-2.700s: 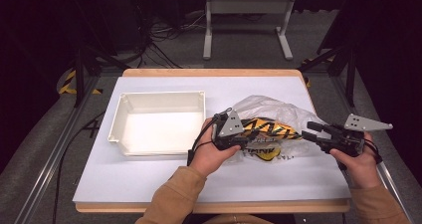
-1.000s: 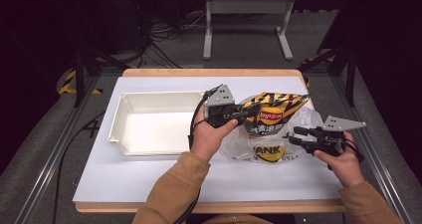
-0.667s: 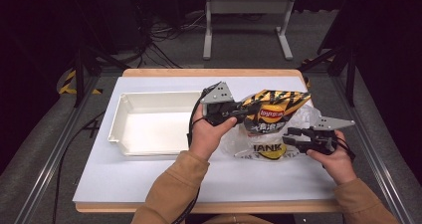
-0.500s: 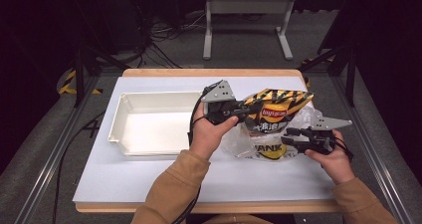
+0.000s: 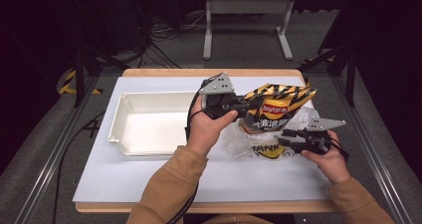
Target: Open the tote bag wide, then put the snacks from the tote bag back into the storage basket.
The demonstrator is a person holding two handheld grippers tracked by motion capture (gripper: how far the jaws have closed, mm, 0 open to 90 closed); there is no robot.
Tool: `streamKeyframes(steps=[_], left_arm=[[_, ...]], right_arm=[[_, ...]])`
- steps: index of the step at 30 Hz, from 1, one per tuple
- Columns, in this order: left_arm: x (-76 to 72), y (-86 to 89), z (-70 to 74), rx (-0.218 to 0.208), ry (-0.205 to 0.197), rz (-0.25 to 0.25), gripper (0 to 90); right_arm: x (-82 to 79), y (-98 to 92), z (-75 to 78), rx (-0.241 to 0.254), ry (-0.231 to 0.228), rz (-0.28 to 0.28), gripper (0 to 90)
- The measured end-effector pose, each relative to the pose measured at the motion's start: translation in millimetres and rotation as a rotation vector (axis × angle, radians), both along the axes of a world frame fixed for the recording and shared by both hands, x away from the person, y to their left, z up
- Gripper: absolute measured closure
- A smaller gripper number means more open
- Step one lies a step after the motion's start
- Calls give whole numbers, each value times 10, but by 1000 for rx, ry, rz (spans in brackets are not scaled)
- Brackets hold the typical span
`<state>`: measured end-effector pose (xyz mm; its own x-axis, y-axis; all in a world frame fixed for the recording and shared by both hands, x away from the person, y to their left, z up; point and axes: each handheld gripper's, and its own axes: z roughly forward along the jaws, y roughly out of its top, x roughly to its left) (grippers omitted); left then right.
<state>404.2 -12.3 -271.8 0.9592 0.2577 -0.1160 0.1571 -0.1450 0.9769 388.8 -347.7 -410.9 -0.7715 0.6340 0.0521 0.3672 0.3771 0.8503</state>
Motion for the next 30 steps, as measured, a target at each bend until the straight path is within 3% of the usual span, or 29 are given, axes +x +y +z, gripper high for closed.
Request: streamKeyframes(steps=[16, 30], left_arm=[[12, 141, 150, -15, 40, -13, 833], [11, 391, 361, -50, 21, 6, 832]], right_arm=[[-14, -30, 6, 12, 1, -7, 544], [-24, -50, 4, 32, -3, -15, 543]])
